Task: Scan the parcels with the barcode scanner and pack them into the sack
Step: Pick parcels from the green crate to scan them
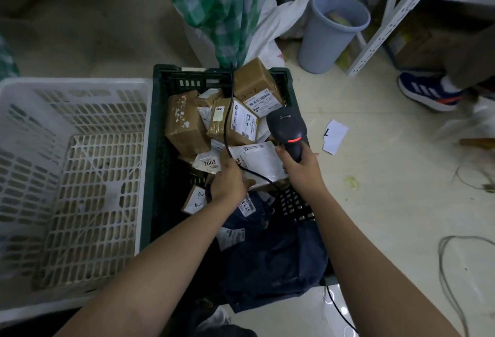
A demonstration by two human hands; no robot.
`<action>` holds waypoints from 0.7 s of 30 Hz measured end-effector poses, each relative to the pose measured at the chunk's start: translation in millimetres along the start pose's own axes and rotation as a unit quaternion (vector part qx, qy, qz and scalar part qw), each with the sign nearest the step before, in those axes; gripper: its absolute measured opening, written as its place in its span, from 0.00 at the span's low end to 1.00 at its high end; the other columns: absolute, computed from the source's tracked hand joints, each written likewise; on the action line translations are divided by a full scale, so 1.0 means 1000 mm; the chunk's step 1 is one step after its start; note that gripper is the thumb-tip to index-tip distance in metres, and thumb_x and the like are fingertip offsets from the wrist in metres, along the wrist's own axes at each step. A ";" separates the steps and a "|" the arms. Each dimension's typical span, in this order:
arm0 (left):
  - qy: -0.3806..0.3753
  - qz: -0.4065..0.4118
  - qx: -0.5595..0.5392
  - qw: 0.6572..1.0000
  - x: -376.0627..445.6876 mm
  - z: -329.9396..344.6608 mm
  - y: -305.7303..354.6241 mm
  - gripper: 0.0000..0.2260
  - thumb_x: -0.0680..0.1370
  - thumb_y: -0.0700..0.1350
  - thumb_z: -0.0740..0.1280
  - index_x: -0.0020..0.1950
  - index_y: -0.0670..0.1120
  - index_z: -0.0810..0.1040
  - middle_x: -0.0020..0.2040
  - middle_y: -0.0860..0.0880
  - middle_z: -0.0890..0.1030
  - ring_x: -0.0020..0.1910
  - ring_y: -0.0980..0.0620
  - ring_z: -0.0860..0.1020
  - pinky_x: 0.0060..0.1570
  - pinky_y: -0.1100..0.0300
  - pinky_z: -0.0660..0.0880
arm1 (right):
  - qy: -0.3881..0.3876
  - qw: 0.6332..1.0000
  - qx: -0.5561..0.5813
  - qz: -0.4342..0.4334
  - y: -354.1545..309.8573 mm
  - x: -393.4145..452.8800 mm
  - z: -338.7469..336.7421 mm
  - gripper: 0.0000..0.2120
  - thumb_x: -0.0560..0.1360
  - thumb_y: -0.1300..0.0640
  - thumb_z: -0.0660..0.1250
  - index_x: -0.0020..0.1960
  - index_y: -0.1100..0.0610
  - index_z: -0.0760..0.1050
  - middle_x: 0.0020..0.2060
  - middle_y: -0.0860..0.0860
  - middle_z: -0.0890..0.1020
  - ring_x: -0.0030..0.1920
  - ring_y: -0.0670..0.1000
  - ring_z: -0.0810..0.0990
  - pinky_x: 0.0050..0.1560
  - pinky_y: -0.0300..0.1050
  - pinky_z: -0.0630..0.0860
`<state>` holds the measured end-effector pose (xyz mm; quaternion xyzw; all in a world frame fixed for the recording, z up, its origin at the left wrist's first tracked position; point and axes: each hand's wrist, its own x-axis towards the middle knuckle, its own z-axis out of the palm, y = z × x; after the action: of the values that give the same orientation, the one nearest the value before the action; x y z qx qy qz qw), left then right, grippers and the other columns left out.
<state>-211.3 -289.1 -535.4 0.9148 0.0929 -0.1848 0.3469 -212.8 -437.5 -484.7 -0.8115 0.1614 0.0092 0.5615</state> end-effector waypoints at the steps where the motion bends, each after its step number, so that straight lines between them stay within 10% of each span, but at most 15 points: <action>1: 0.007 -0.013 -0.041 0.999 0.002 0.002 0.000 0.32 0.74 0.45 0.72 0.72 0.43 0.58 0.59 0.41 0.78 0.59 0.39 0.77 0.52 0.50 0.73 | 0.006 1.000 0.001 0.003 0.000 0.001 0.002 0.06 0.76 0.51 0.69 0.43 0.50 0.72 0.35 0.46 0.76 0.38 0.49 0.76 0.42 0.45 0.74; 16: -0.008 -0.109 -0.109 0.988 -0.025 -0.068 -0.025 0.04 0.73 0.37 0.69 0.47 0.41 0.77 0.49 0.43 0.81 0.49 0.45 0.79 0.41 0.60 0.70 | 0.018 0.999 0.039 0.003 -0.036 -0.028 -0.003 0.04 0.75 0.57 0.69 0.46 0.52 0.73 0.38 0.48 0.78 0.38 0.47 0.75 0.40 0.41 0.72; 21: 0.069 -0.099 -0.117 0.986 -0.059 -0.138 -0.038 0.23 0.74 0.38 0.69 0.68 0.37 0.71 0.62 0.40 0.77 0.61 0.43 0.75 0.51 0.59 0.70 | -0.052 0.998 0.018 -0.022 -0.078 -0.052 0.013 0.08 0.73 0.62 0.70 0.50 0.57 0.73 0.37 0.49 0.77 0.35 0.45 0.74 0.35 0.39 0.70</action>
<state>-238.9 -171.0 -438.5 0.8649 0.2278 -0.1427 0.4240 -239.1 -387.4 -408.9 -0.8029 0.1139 0.0362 0.5840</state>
